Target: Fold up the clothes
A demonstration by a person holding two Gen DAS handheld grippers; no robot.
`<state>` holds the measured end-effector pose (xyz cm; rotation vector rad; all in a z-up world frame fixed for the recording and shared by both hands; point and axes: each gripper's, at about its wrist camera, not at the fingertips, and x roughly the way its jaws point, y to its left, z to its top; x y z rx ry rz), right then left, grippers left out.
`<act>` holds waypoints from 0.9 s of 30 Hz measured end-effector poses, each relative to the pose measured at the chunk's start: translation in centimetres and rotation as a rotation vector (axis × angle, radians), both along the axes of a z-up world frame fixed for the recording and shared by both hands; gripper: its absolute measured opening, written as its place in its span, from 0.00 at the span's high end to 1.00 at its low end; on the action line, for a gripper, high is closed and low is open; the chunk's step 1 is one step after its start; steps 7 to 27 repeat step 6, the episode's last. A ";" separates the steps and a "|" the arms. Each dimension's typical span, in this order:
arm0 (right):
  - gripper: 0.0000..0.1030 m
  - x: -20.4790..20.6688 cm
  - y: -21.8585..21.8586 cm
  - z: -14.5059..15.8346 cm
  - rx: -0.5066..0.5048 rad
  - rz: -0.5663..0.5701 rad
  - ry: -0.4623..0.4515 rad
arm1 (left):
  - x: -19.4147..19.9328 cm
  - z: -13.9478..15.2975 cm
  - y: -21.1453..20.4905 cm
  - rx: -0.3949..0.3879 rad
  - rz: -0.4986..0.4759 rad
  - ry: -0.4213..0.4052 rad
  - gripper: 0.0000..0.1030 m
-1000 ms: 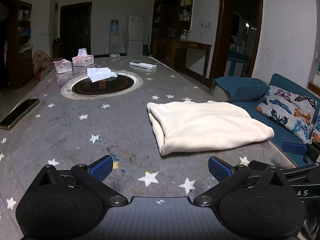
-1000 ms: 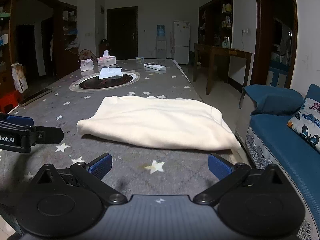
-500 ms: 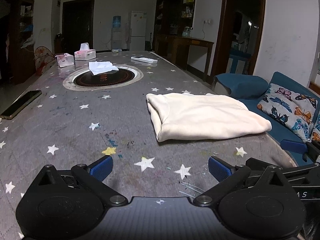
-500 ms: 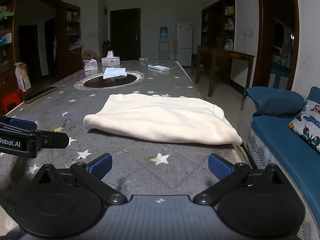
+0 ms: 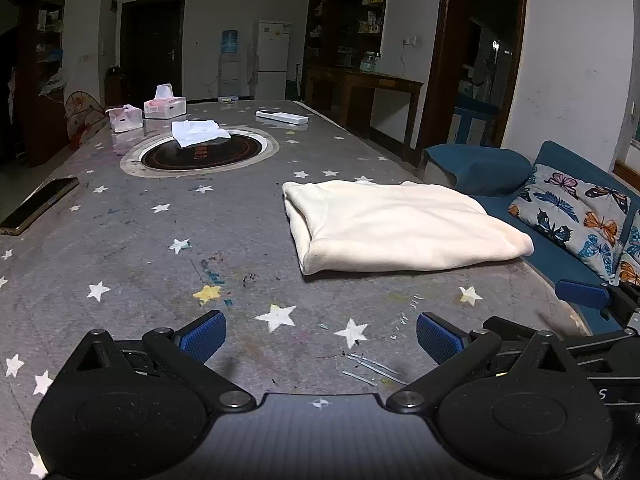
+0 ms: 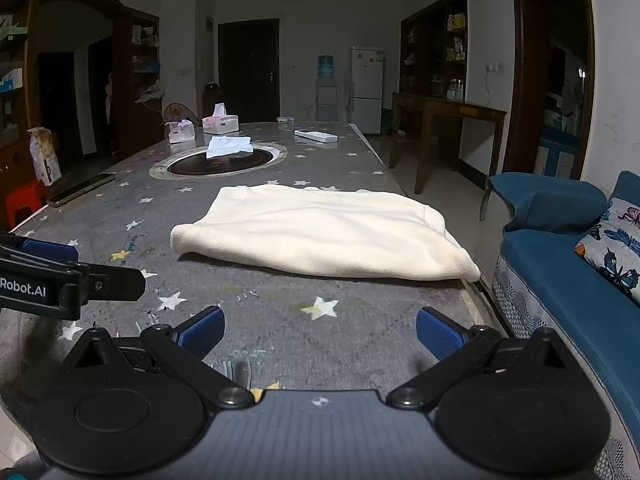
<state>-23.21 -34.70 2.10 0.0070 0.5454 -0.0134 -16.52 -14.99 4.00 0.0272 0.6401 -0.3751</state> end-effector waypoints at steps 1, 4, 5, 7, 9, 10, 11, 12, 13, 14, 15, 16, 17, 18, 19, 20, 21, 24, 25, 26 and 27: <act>0.00 -0.1 0.0 0.0 0.000 0.000 -0.001 | 0.0 0.0 0.0 0.000 -0.001 0.000 0.00; 0.00 -0.1 0.0 0.0 0.002 0.000 -0.001 | -0.1 0.0 -0.2 0.001 -0.004 -0.001 0.00; 0.00 -0.1 0.0 0.0 0.003 -0.001 -0.002 | -0.1 0.0 -0.2 0.000 -0.008 0.002 0.00; 0.00 -0.1 0.0 -0.1 0.005 -0.002 -0.002 | -0.1 0.0 -0.3 0.000 -0.012 0.004 0.00; 0.00 -0.1 0.0 -0.1 0.005 -0.002 -0.002 | -0.1 0.0 -0.3 0.000 -0.012 0.004 0.00; 0.00 -0.1 0.0 -0.1 0.005 -0.002 -0.002 | -0.1 0.0 -0.3 0.000 -0.012 0.004 0.00; 0.00 -0.1 0.0 -0.1 0.005 -0.002 -0.002 | -0.1 0.0 -0.3 0.000 -0.012 0.004 0.00; 0.00 -0.1 0.0 -0.1 0.005 -0.002 -0.002 | -0.1 0.0 -0.3 0.000 -0.012 0.004 0.00; 0.00 -0.1 0.0 -0.1 0.005 -0.002 -0.002 | -0.1 0.0 -0.3 0.000 -0.012 0.004 0.00; 0.00 -0.1 0.0 -0.1 0.005 -0.002 -0.002 | -0.1 0.0 -0.3 0.000 -0.012 0.004 0.00; 0.00 -0.1 0.0 -0.1 0.005 -0.002 -0.002 | -0.1 0.0 -0.3 0.000 -0.012 0.004 0.00; 0.00 -0.1 0.0 -0.1 0.005 -0.002 -0.002 | -0.1 0.0 -0.3 0.000 -0.012 0.004 0.00; 0.00 -0.1 0.0 -0.1 0.005 -0.002 -0.002 | -0.1 0.0 -0.3 0.000 -0.012 0.004 0.00; 0.00 -0.1 0.0 -0.1 0.005 -0.002 -0.002 | -0.1 0.0 -0.3 0.000 -0.012 0.004 0.00; 0.00 -0.1 0.0 -0.1 0.005 -0.002 -0.002 | -0.1 0.0 -0.3 0.000 -0.012 0.004 0.00; 0.00 -0.1 0.0 -0.1 0.005 -0.002 -0.002 | -0.1 0.0 -0.3 0.000 -0.012 0.004 0.00; 0.00 -0.1 0.0 -0.1 0.005 -0.002 -0.002 | -0.1 0.0 -0.3 0.000 -0.012 0.004 0.00; 0.00 -0.1 0.0 -0.1 0.005 -0.002 -0.002 | -0.1 0.0 -0.3 0.000 -0.012 0.004 0.00; 0.00 -0.1 0.0 -0.1 0.005 -0.002 -0.002 | -0.1 0.0 -0.3 0.000 -0.012 0.004 0.00; 0.00 -0.1 0.0 -0.1 0.005 -0.002 -0.002 | -0.1 0.0 -0.3 0.000 -0.012 0.004 0.00; 0.00 -0.1 0.0 -0.1 0.005 -0.002 -0.002 | -0.1 0.0 -0.3 0.000 -0.012 0.004 0.00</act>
